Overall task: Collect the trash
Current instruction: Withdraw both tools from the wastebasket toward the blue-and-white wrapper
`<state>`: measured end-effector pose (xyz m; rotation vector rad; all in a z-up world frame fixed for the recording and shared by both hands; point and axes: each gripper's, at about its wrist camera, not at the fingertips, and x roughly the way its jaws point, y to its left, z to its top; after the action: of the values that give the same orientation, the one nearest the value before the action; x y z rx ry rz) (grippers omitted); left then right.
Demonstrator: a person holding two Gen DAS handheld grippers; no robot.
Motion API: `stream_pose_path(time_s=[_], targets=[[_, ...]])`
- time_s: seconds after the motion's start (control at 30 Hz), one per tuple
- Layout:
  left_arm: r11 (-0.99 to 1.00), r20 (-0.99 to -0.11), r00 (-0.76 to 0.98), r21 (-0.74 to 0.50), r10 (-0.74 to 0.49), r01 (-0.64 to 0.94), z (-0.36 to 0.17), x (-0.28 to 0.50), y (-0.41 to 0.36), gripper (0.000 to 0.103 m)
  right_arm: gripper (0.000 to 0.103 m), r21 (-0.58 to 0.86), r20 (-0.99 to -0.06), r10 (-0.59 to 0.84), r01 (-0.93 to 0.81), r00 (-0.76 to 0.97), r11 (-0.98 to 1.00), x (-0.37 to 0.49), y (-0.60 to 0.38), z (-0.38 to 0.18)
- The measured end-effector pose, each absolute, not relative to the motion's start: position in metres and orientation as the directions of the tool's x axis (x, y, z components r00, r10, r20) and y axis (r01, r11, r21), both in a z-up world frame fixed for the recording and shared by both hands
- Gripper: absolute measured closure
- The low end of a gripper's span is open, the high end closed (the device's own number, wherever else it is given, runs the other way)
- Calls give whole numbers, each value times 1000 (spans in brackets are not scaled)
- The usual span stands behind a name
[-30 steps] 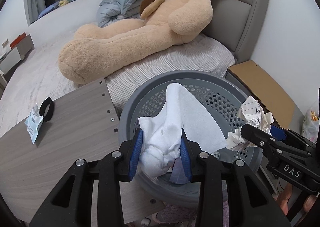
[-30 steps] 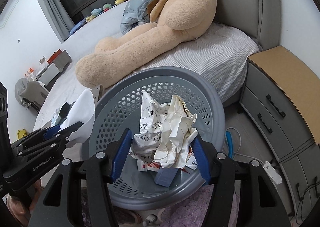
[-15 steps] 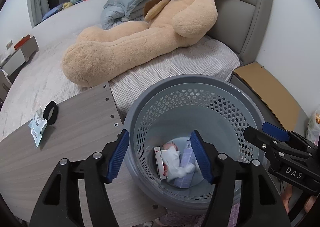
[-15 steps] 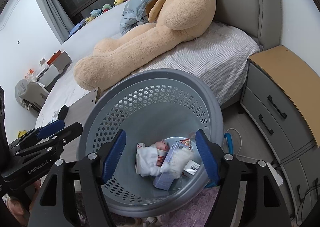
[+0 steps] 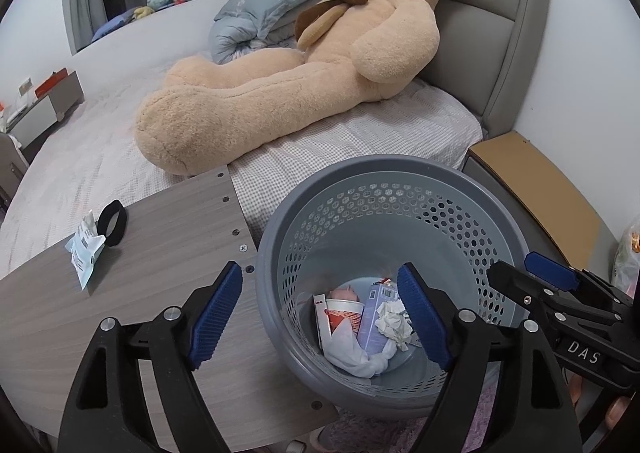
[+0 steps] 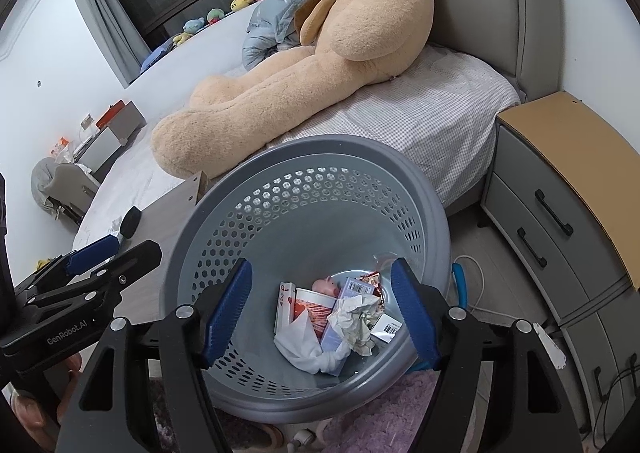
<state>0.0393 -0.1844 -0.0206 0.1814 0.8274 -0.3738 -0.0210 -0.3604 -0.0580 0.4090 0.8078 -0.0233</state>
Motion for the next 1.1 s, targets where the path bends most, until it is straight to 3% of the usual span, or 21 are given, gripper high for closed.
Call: stream_pose_path(time_s=[0.57, 1.1], targets=[[945, -721, 656, 7, -223, 328, -13, 33, -143, 13, 33, 331, -691, 136, 143, 710, 933, -32, -336, -44], [990, -717, 690, 0, -99, 142, -23, 38, -52, 12, 32, 300, -690, 192, 35, 698, 953, -25, -275, -38]])
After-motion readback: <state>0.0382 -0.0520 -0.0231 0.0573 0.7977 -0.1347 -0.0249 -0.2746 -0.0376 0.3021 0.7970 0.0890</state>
